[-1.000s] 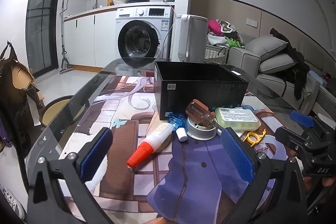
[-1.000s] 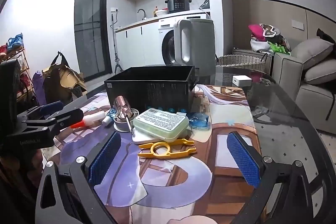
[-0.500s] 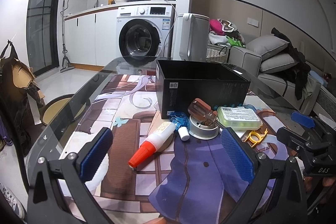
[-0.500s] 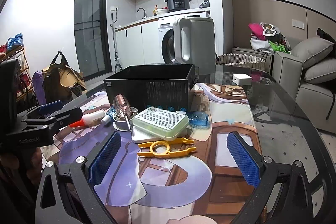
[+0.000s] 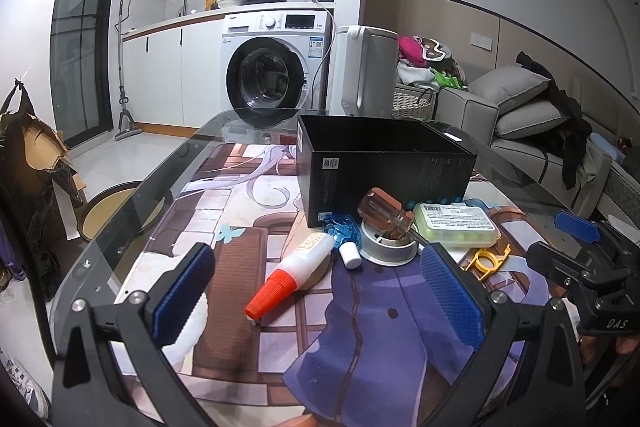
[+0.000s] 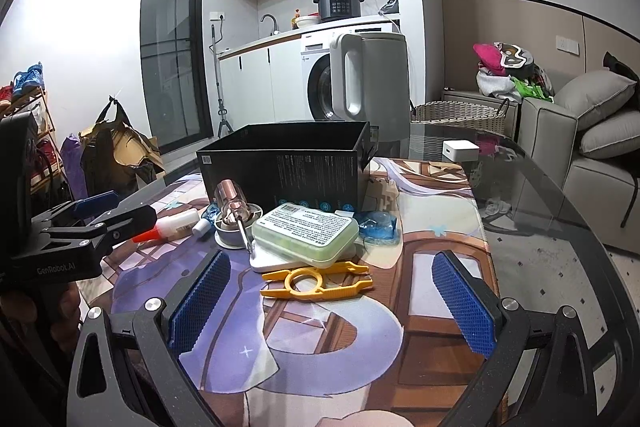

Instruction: Organize rigid objects

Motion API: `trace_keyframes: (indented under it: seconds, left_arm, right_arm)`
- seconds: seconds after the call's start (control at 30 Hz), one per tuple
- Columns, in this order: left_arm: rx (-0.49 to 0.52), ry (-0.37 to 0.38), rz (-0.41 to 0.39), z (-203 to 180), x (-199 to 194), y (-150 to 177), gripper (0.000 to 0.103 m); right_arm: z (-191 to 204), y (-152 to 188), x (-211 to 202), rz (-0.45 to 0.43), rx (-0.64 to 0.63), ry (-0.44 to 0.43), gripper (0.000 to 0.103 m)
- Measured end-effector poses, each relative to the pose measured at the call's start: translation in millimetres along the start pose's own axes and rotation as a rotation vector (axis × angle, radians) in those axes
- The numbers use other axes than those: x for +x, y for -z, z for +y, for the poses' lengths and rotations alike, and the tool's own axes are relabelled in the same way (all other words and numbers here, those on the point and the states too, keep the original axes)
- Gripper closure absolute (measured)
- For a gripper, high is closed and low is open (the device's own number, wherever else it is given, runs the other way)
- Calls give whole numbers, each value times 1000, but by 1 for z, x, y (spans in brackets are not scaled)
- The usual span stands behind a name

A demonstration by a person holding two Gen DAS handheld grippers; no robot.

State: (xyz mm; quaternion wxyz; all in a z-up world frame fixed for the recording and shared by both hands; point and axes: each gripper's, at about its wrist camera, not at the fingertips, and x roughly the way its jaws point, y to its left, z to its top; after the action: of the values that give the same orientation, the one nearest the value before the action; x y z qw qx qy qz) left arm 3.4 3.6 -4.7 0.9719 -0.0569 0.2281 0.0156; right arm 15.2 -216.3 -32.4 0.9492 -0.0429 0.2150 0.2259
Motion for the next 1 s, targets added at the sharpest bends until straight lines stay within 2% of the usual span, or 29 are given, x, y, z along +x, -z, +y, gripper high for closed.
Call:
trace_keyframes:
  seconds: [0.77,1.0]
  left_arm:
    - [26,-35,-6,-2,-2,0,0]
    - [69,-7,-8,-9,-3,-2,0]
  right_arm:
    - [-1,2,4,19,-4,2,0]
    - [-1,3,5,32,-4,2,0]
